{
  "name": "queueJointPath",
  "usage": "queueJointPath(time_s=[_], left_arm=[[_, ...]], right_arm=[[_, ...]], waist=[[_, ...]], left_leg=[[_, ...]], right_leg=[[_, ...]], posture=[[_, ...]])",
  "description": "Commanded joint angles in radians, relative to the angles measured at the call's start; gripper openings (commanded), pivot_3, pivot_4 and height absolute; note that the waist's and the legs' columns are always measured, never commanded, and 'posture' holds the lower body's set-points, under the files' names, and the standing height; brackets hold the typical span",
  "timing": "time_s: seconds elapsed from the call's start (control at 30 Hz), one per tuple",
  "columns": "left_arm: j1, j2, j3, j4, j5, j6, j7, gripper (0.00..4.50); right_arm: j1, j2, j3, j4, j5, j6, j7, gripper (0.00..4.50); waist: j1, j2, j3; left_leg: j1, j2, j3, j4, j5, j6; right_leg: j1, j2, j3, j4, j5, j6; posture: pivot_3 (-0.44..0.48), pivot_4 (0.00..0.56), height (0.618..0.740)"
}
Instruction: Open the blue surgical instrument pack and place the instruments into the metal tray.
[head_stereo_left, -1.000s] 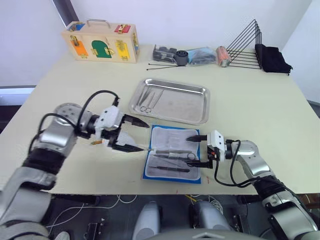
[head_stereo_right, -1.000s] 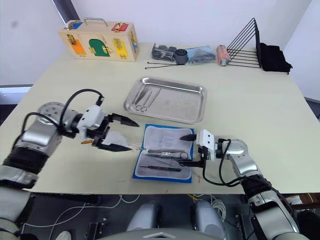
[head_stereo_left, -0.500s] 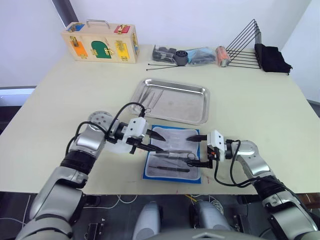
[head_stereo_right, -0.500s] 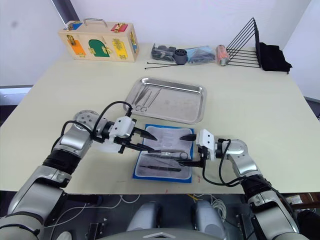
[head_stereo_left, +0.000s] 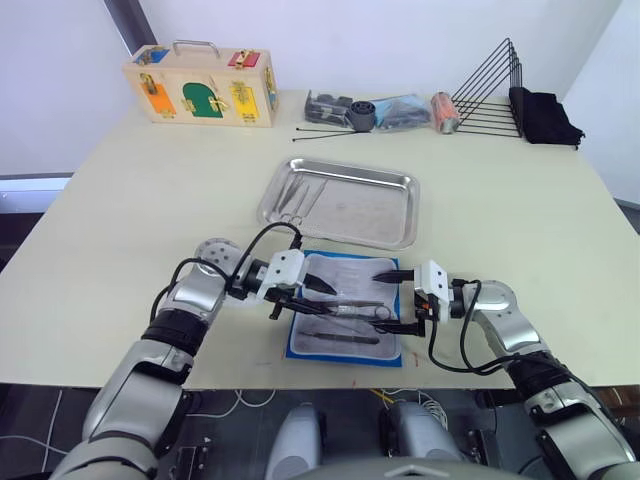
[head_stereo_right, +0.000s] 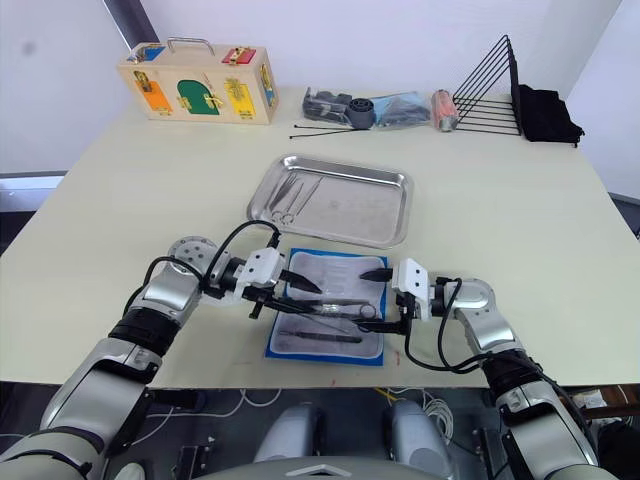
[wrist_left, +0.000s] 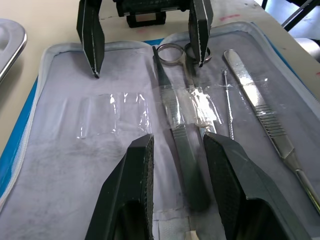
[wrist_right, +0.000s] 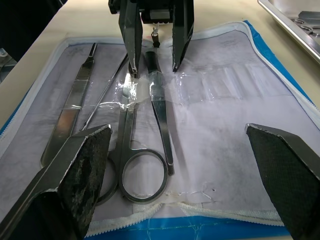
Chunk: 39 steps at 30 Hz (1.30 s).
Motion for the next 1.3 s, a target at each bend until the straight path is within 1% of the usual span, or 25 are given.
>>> queueJointPath(time_s=[0.03, 0.27, 0.43, 0.5, 0.57, 0.6, 0.77, 1.0, 1.1, 1.3], left_arm=[[-0.016, -0.006, 0.018, 0.052, 0.034, -0.029, 0.014, 1.68], [-0.028, -0.021, 0.016, 0.116, 0.068, -0.056, 0.025, 1.68], [-0.005, -0.021, 0.014, 0.092, 0.037, -0.027, -0.028, 1.68], [-0.001, -0.018, 0.014, 0.087, 0.033, -0.022, -0.039, 1.16], [0.0, -0.018, 0.015, 0.085, 0.031, -0.011, -0.046, 0.77], [0.001, -0.017, 0.016, 0.083, 0.03, -0.009, -0.048, 0.07], [-0.004, -0.011, 0.028, 0.061, 0.022, 0.013, -0.052, 0.07], [-0.016, 0.015, 0.028, -0.011, 0.05, 0.054, -0.027, 0.07], [-0.016, 0.037, 0.031, -0.072, 0.062, 0.096, -0.013, 0.07], [0.007, 0.067, 0.035, -0.222, 0.046, 0.21, 0.003, 0.07]], right_arm=[[0.056, -0.02, 0.026, 0.085, -0.059, 0.043, -0.018, 4.5], [0.059, -0.022, 0.027, 0.078, -0.058, 0.045, -0.018, 4.5], [0.062, -0.025, 0.026, 0.073, -0.057, 0.047, -0.019, 4.5], [0.062, -0.025, 0.026, 0.072, -0.057, 0.048, -0.02, 4.5], [0.062, -0.025, 0.026, 0.071, -0.057, 0.049, -0.02, 4.5], [0.063, -0.026, 0.026, 0.07, -0.056, 0.049, -0.02, 4.5], [0.064, -0.025, 0.026, 0.067, -0.055, 0.052, -0.022, 4.5], [0.063, -0.025, 0.027, 0.066, -0.054, 0.059, -0.02, 4.5], [0.066, -0.026, 0.028, 0.066, -0.053, 0.061, -0.019, 4.5], [0.071, -0.026, 0.036, 0.07, -0.057, 0.063, -0.013, 4.5]], waist=[[0.0, 0.0, 0.0], [0.0, 0.002, -0.001], [0.0, 0.003, -0.002], [0.0, 0.004, -0.002], [-0.001, 0.005, -0.002], [-0.001, 0.005, -0.002], [-0.001, 0.006, -0.002], [-0.001, 0.006, -0.002], [-0.001, 0.006, -0.002], [-0.001, 0.007, -0.001]], left_leg=[[0.0, 0.0, 0.0, 0.0, 0.0, 0.0], [0.002, 0.0, 0.0, 0.0, 0.0, 0.0], [0.002, 0.0, 0.001, 0.0, 0.0, 0.0], [0.002, 0.0, 0.001, 0.0, 0.0, 0.0], [0.002, 0.0, 0.001, 0.0, 0.0, 0.0], [0.002, 0.0, 0.001, 0.0, 0.0, 0.0], [0.003, 0.0, 0.001, 0.0, 0.0, 0.0], [0.002, 0.0, 0.001, 0.0, 0.0, 0.0], [0.002, 0.0, 0.0, 0.0, 0.0, 0.0], [0.002, 0.0, 0.0, 0.0, 0.0, 0.0]], right_leg=[[0.0, 0.0, 0.0, 0.0, 0.0, 0.0], [0.002, 0.0, 0.0, 0.0, 0.0, 0.0], [0.002, 0.0, 0.0, 0.0, 0.0, 0.0], [0.002, 0.0, 0.0, 0.0, 0.0, 0.0], [0.002, 0.0, 0.0, 0.0, 0.0, 0.0], [0.002, 0.0, 0.001, 0.0, 0.0, 0.0], [0.002, 0.0, 0.001, 0.0, 0.0, 0.0], [0.002, 0.0, 0.001, 0.0, 0.0, 0.0], [0.002, 0.0, 0.0, 0.0, 0.0, 0.0], [0.002, 0.0, 0.001, -0.001, 0.0, 0.0]], posture=[[0.0, 0.15, 0.74], [0.0, 0.15, 0.74], [0.0, 0.15, 0.74], [0.0, 0.15, 0.74], [0.0, 0.15, 0.74], [0.0, 0.15, 0.74], [0.0, 0.15, 0.74], [0.0, 0.15, 0.74], [0.0, 0.15, 0.74], [0.0, 0.15, 0.74]])
